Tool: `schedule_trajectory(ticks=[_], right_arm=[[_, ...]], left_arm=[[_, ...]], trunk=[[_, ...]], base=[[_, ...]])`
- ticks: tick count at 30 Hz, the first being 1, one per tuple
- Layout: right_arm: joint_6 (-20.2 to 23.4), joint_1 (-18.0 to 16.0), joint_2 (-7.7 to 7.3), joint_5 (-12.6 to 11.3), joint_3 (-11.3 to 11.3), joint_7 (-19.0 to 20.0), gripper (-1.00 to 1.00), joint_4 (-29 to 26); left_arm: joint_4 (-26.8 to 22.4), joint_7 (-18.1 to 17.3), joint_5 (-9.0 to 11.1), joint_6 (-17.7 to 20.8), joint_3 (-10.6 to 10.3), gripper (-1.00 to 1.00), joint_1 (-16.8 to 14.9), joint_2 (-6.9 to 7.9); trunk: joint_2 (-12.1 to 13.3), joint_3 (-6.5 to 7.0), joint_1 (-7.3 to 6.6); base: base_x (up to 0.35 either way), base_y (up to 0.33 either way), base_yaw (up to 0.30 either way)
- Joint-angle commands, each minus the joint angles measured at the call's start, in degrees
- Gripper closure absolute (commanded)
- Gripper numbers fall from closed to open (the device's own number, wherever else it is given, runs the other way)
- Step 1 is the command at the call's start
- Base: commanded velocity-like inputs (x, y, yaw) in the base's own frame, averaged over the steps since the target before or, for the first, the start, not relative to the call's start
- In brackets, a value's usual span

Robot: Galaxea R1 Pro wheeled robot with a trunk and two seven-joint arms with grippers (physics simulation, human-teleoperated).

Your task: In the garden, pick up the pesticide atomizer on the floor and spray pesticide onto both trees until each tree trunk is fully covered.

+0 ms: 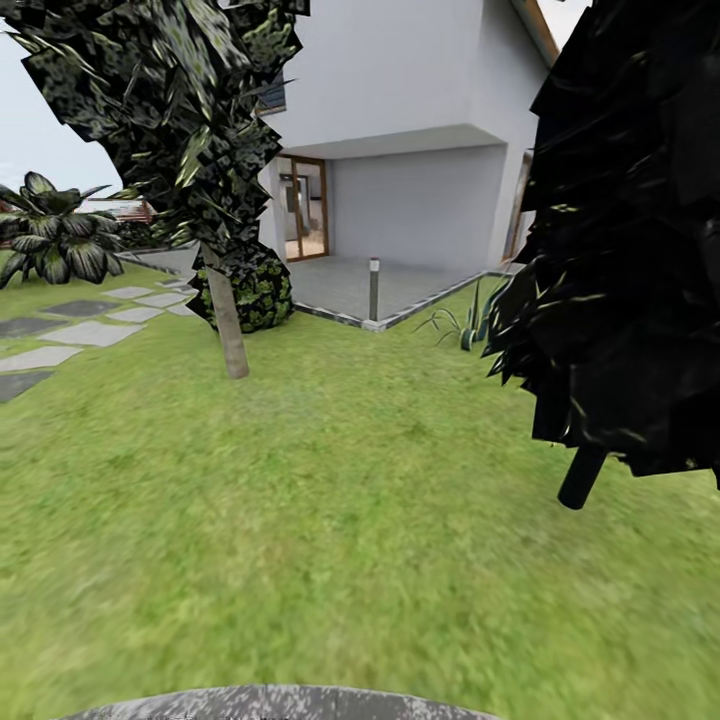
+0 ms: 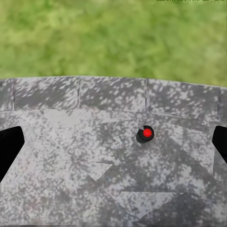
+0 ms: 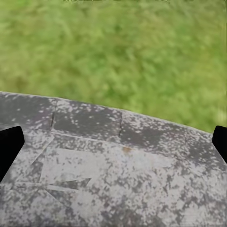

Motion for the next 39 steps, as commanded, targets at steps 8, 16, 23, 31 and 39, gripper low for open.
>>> schedule_trajectory(ticks=[8,16,23,31,39], right_arm=[[-0.2,0.0,0.00,0.0,0.0,0.0,-1.00,0.0],[-0.2,0.0,0.00,0.0,0.0,0.0,-1.00,0.0],[-0.2,0.0,0.00,0.0,0.0,0.0,-1.00,0.0],[-0.2,0.0,0.00,0.0,0.0,0.0,-1.00,0.0],[-0.2,0.0,0.00,0.0,0.0,0.0,-1.00,0.0]], left_arm=[[0.1,-0.1,0.5,-1.8,0.9,-1.00,-0.1,-0.06],[0.1,0.0,0.5,-1.8,0.9,-1.00,-0.1,-0.09],[0.1,0.0,0.5,-1.8,0.9,-1.00,-0.1,-0.09],[0.0,0.0,0.5,-1.8,0.9,-1.00,-0.1,-0.09],[0.1,0.0,0.5,-1.8,1.0,-1.00,-0.1,-0.09]], trunk=[[0.0,-0.05,0.00],[0.0,-0.05,0.00],[0.0,-0.05,0.00],[0.0,-0.05,0.00],[0.0,-0.05,0.00]], base=[[0.000,-0.064,0.258],[0.000,-0.252,0.060],[0.000,-0.265,0.001],[0.000,-0.267,0.000],[0.000,-0.268,0.084]])
